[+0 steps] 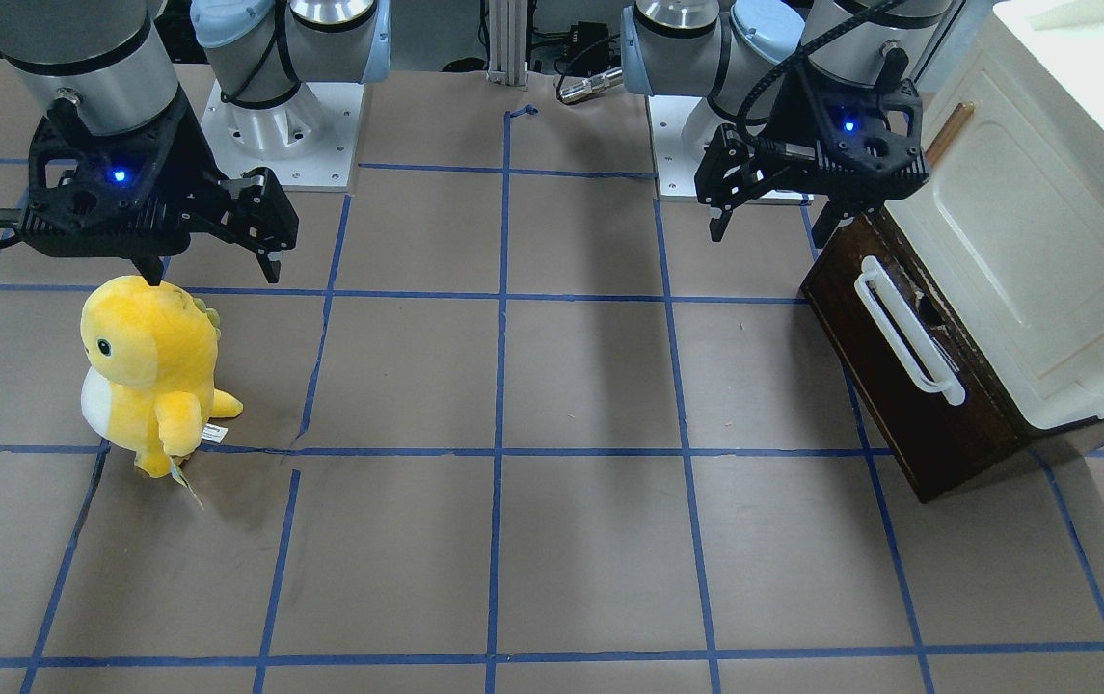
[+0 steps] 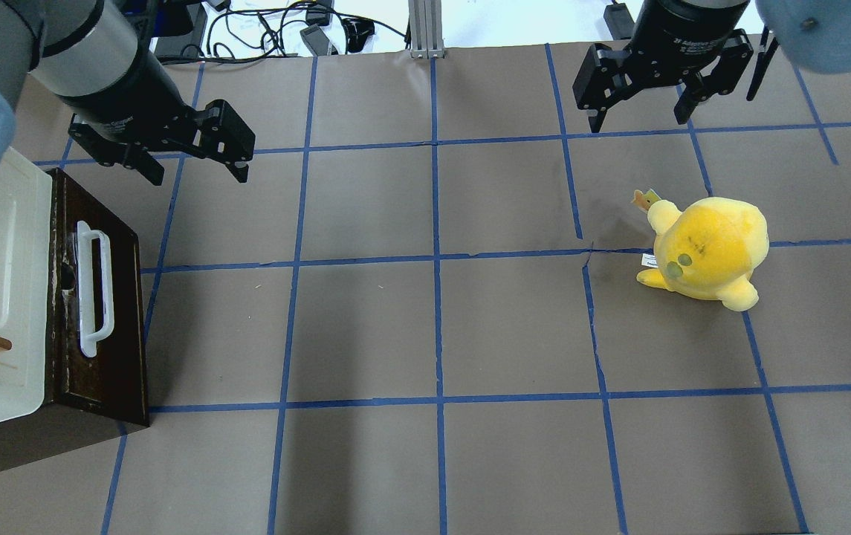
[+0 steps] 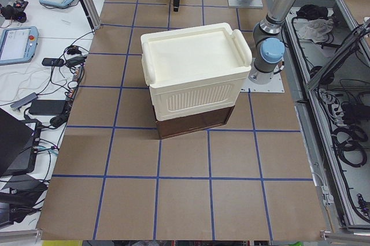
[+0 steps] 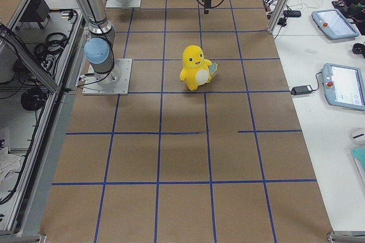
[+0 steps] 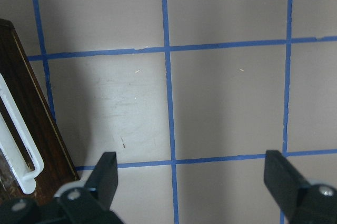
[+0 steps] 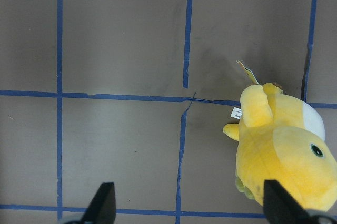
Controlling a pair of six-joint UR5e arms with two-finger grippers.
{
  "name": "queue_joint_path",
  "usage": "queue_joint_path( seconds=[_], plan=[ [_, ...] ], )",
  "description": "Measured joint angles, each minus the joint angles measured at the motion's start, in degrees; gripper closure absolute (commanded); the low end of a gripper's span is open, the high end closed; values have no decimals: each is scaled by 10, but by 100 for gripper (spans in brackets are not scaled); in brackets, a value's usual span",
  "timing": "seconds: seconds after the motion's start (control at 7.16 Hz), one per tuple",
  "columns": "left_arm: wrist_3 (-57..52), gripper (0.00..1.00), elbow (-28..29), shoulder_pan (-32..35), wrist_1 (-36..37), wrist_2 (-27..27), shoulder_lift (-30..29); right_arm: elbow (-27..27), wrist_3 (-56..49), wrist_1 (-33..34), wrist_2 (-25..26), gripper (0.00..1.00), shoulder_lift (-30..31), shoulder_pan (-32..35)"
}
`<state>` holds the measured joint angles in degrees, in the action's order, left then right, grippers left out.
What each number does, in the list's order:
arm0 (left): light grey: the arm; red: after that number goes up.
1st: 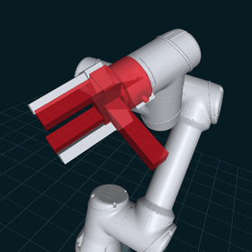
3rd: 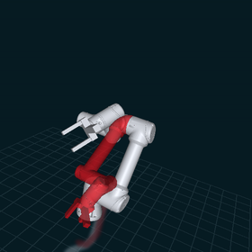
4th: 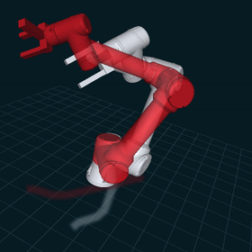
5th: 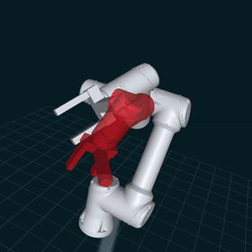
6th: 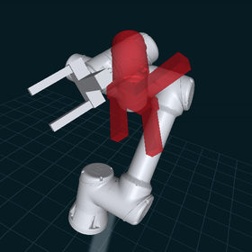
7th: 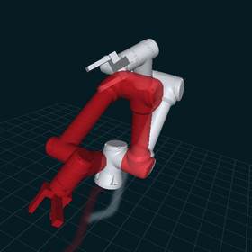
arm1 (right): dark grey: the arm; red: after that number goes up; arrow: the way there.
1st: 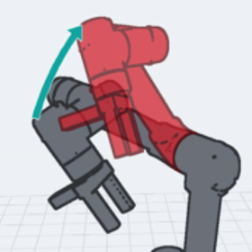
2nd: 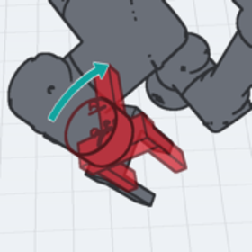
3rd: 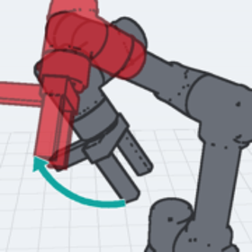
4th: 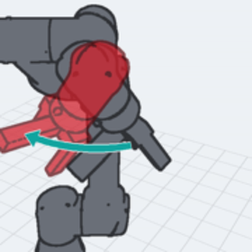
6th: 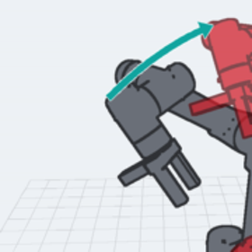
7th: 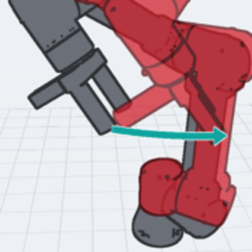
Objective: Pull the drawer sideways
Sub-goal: 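Move the left gripper toward the white handle of the wooden drawer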
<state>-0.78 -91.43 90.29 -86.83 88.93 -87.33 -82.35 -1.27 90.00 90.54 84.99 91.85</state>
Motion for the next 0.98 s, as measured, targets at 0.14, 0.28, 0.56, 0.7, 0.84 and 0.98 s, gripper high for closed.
queue_joint_path(
  seconds=[0.14,0.28,0.56,0.7,0.84,0.98],
  plan=[
    [28,0,-7,0,6,8,-12,0,0,0,0,0,0,0],
    [76,0,-15,2,11,29,-27,0,0,0,0,0,0,0],
    [135,0,-27,6,38,70,-57,0,0,0,0,0,0,0],
    [151,0,-40,7,63,90,-75,0,0,0,0,0,0,0],
    [175,0,-53,9,75,108,-90,0,0,0,0,0,0,0],
    [196,0,-60,11,79,134,-104,0,0,0,0,0,0,0]
  ],
)
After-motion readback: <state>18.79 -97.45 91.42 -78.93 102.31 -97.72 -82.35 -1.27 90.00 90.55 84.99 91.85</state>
